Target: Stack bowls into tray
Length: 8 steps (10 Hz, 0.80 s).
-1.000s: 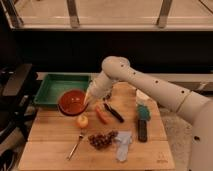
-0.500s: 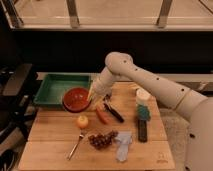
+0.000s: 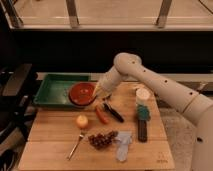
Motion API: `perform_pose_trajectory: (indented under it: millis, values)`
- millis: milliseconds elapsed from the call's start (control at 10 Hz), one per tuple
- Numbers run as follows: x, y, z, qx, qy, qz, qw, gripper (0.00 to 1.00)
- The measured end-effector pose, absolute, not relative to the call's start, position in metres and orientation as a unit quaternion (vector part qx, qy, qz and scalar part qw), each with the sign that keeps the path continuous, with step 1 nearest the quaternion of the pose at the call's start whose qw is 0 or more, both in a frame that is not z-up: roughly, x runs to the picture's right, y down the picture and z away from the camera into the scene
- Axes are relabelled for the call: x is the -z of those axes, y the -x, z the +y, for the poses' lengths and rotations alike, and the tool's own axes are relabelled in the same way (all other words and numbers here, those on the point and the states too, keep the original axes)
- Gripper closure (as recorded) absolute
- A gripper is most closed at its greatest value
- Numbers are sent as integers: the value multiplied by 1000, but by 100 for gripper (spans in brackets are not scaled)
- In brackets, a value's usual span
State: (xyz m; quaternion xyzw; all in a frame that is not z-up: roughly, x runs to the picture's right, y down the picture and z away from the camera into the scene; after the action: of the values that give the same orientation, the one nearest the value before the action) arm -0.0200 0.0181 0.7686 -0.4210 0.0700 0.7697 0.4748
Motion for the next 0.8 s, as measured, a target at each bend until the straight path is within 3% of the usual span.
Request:
perform_pose_trajectory:
  millis: [600, 800]
  values:
    - [-838, 1, -45, -793, 401, 66, 455, 100]
    - [-851, 14, -48, -786, 403, 75, 463, 91]
